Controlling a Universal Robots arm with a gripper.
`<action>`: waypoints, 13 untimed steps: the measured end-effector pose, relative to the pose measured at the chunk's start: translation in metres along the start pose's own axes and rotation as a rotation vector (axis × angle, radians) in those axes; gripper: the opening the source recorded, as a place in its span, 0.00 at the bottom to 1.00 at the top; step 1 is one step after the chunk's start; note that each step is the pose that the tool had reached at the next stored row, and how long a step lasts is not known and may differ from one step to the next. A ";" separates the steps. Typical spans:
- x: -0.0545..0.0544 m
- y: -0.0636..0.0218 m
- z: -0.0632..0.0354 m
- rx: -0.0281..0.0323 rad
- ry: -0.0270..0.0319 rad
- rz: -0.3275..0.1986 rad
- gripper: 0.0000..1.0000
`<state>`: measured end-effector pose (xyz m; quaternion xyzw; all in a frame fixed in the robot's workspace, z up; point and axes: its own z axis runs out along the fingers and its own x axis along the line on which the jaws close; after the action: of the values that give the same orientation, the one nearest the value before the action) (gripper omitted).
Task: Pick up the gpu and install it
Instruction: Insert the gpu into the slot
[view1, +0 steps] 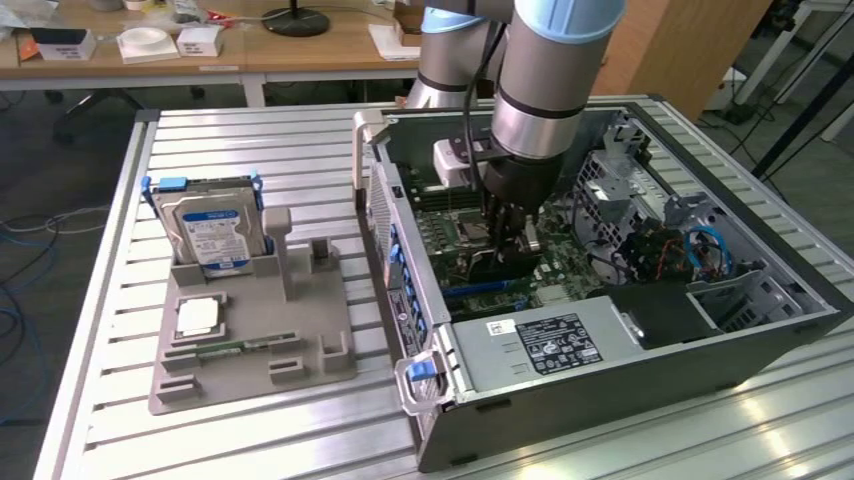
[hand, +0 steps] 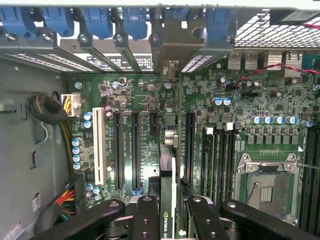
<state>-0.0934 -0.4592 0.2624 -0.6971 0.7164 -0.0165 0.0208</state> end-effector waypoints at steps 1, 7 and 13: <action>0.000 0.0000 0.0006 -0.0001 0.0000 0.000 0.26; 0.000 0.0003 0.0053 0.0000 0.0000 0.000 0.26; 0.000 0.0004 0.0088 -0.0001 0.0000 0.000 0.26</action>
<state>-0.0934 -0.4592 0.2536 -0.6971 0.7164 -0.0165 0.0208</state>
